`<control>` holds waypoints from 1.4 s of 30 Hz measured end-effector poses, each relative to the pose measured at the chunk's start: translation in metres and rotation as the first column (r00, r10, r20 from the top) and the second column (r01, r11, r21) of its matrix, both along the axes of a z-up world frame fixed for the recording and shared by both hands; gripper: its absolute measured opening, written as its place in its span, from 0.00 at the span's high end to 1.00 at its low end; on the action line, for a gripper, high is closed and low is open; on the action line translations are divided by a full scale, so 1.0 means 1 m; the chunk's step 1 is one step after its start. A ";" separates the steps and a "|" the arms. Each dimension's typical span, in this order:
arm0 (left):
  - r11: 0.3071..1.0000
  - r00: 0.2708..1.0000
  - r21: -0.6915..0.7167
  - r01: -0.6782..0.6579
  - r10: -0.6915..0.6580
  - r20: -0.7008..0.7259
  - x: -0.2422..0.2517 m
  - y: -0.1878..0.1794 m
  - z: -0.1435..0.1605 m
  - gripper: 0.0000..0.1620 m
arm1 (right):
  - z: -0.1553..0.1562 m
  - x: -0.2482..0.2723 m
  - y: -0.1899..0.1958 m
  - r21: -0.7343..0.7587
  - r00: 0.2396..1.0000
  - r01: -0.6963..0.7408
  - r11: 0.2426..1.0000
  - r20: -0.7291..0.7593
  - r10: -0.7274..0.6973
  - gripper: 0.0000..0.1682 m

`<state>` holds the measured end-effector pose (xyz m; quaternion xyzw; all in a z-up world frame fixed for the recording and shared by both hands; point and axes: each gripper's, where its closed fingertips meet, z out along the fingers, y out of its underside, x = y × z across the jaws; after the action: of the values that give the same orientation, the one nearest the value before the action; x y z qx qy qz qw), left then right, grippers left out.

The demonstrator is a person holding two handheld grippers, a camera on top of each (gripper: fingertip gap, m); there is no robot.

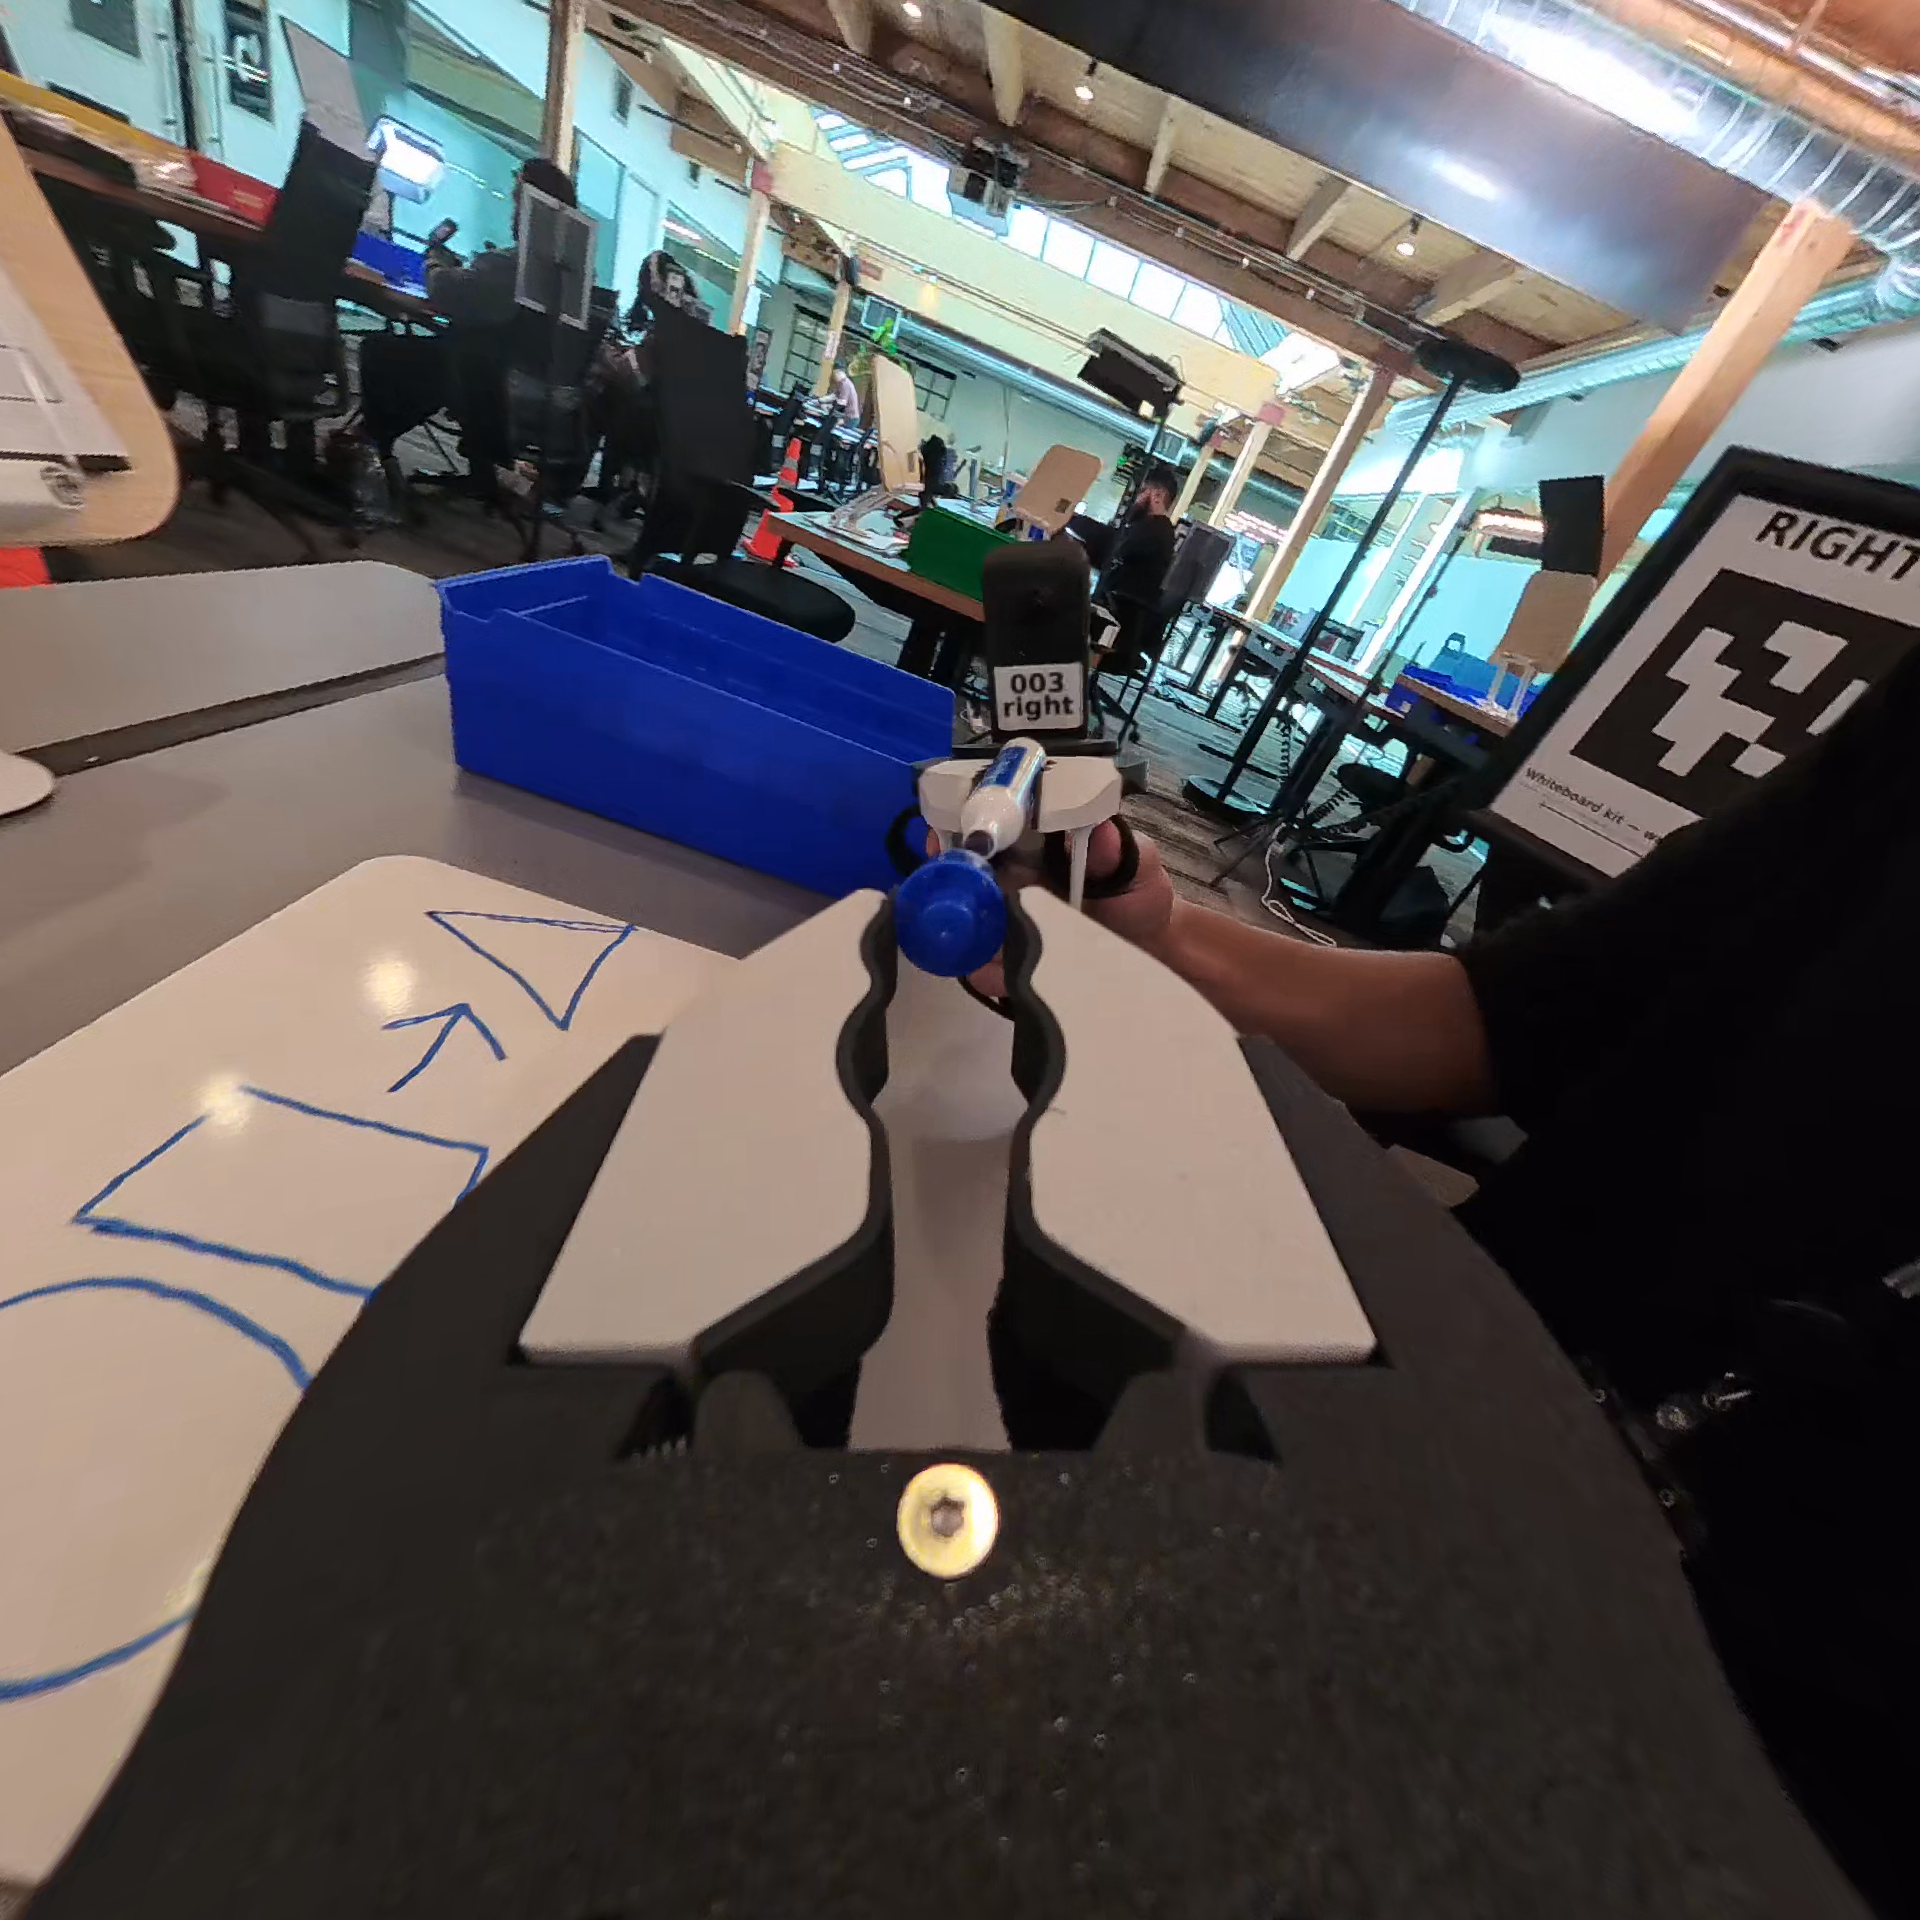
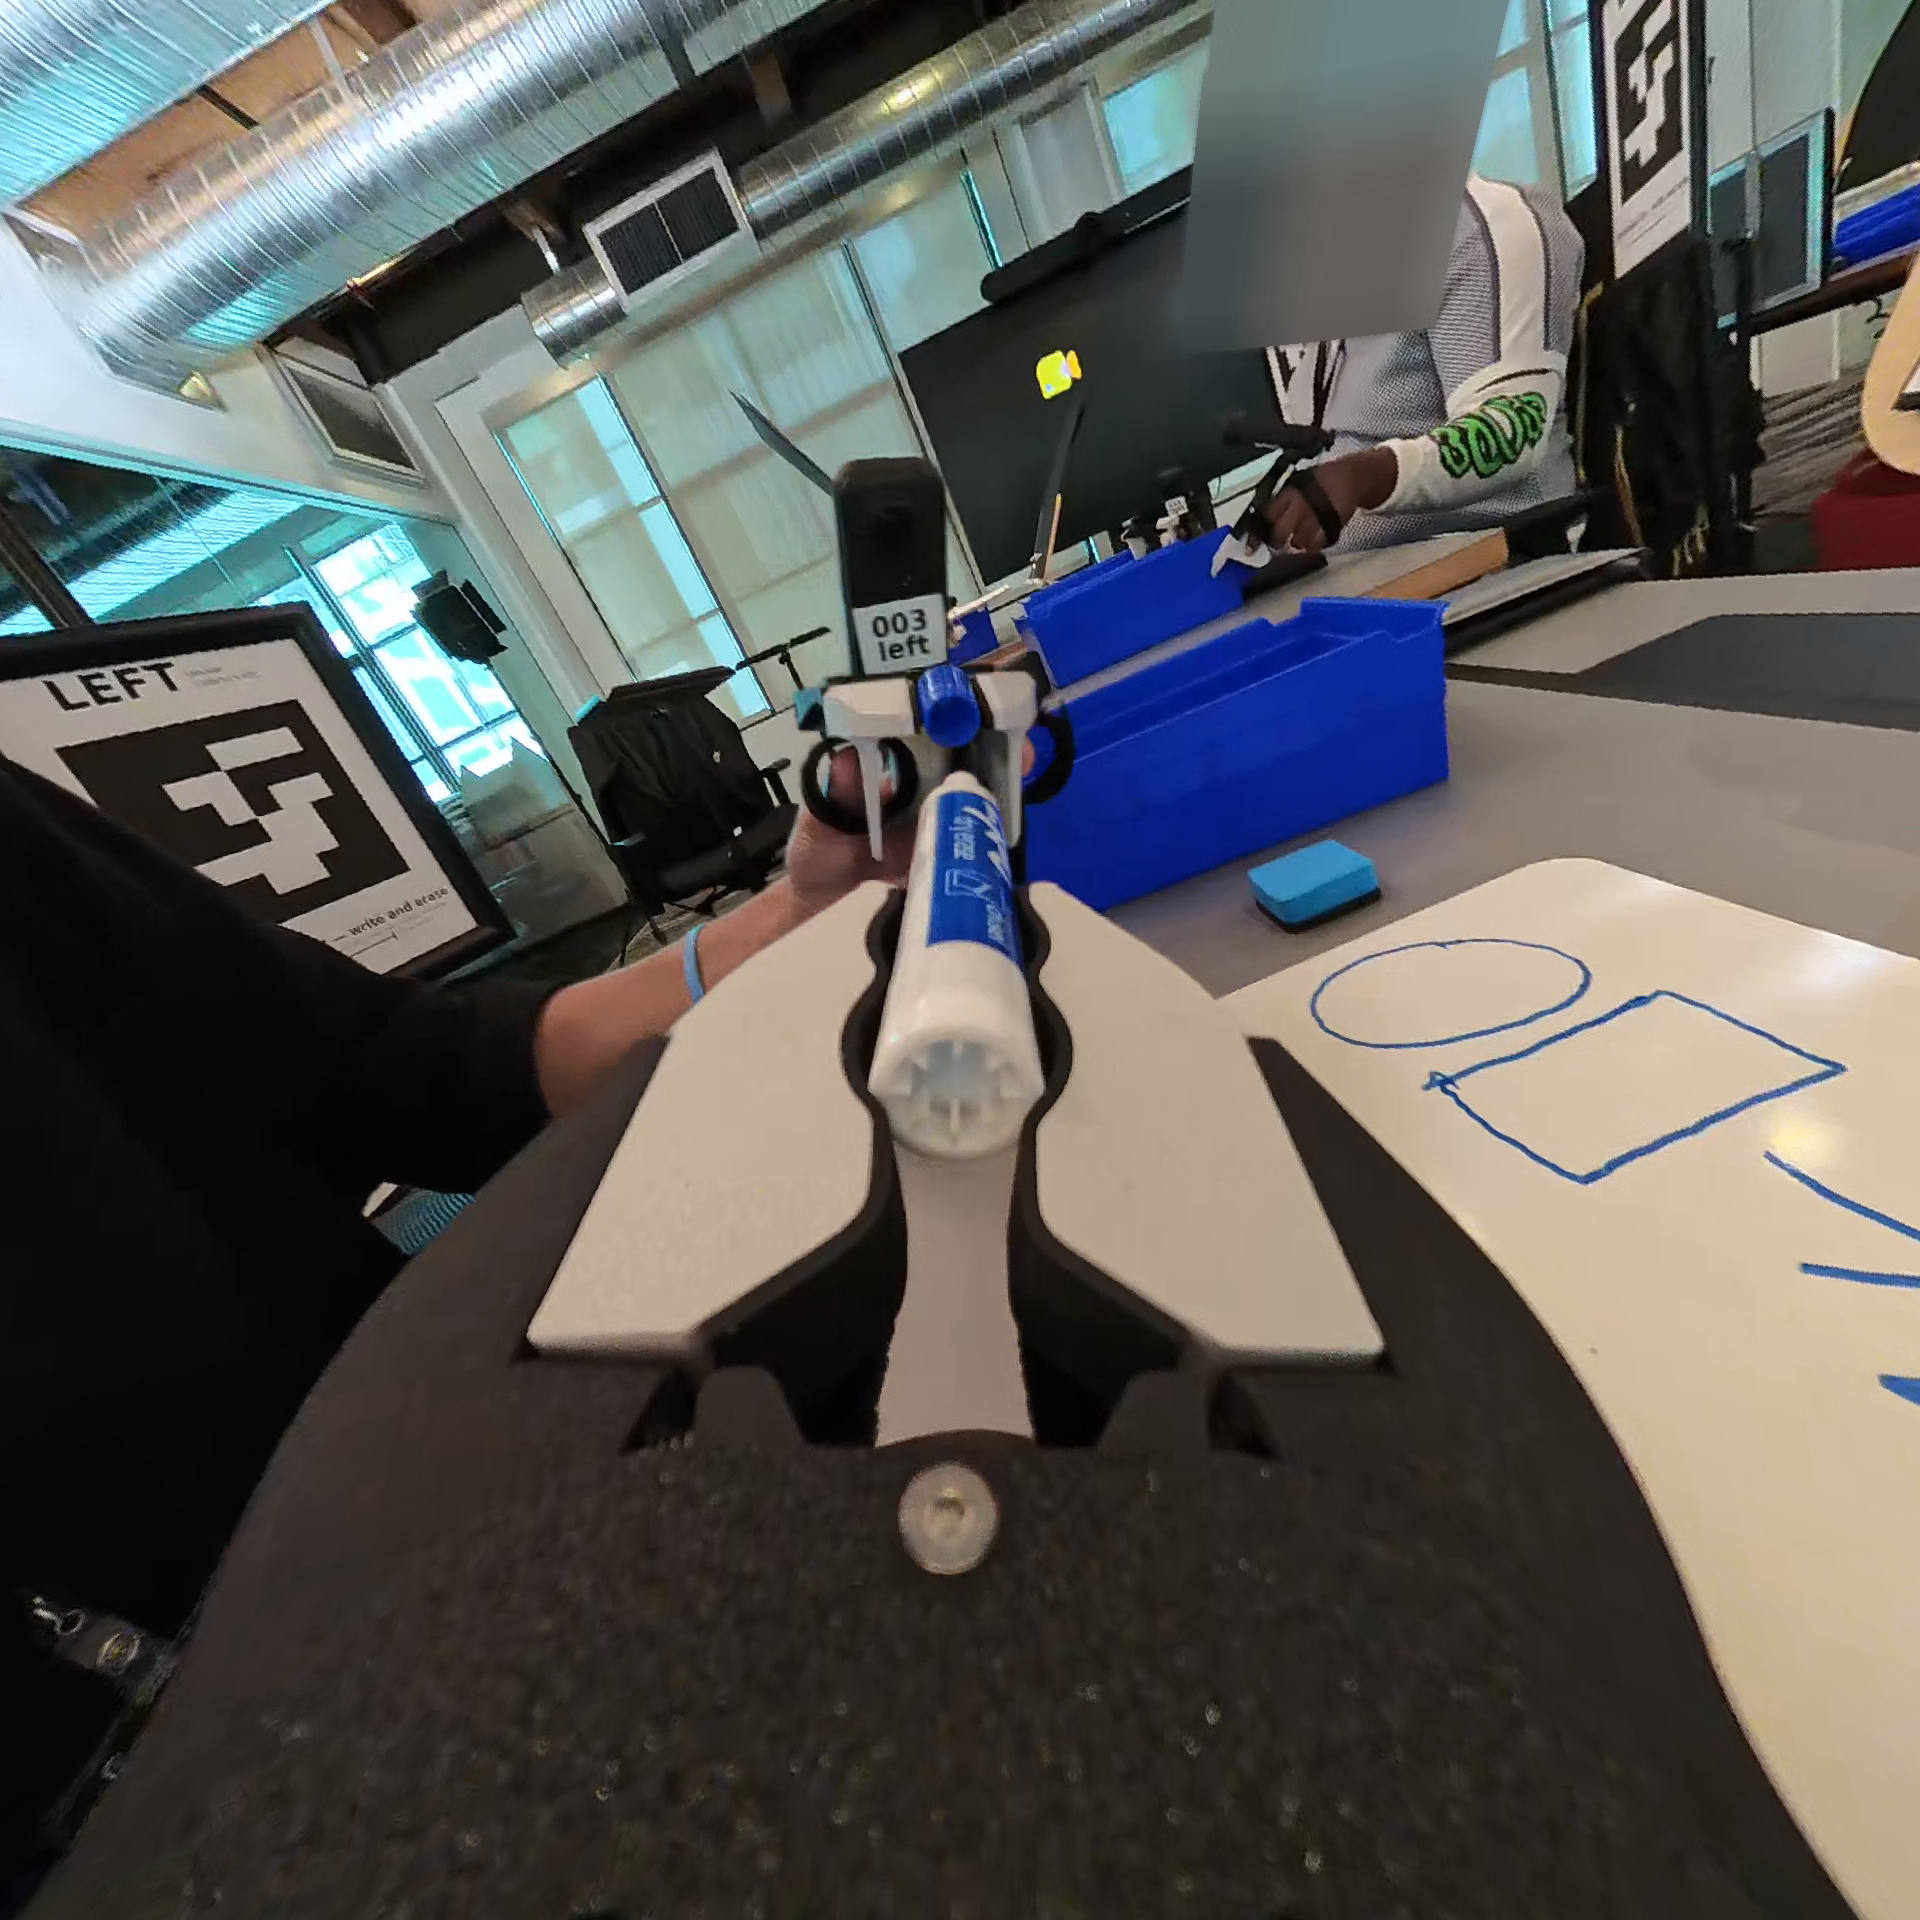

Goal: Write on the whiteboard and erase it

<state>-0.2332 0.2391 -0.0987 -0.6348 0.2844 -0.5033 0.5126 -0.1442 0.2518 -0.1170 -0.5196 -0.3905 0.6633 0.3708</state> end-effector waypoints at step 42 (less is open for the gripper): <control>0.990 0.968 -0.099 0.098 -0.072 0.239 0.053 0.008 -0.017 0.89 | -0.011 -0.013 -0.005 -0.033 0.999 0.026 0.999 -0.044 -0.028 0.88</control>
<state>-0.1807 0.2470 -0.1157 -0.5852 0.2206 -0.6114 0.4848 -0.1571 0.2464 -0.1281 -0.5162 -0.3642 0.6758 0.3797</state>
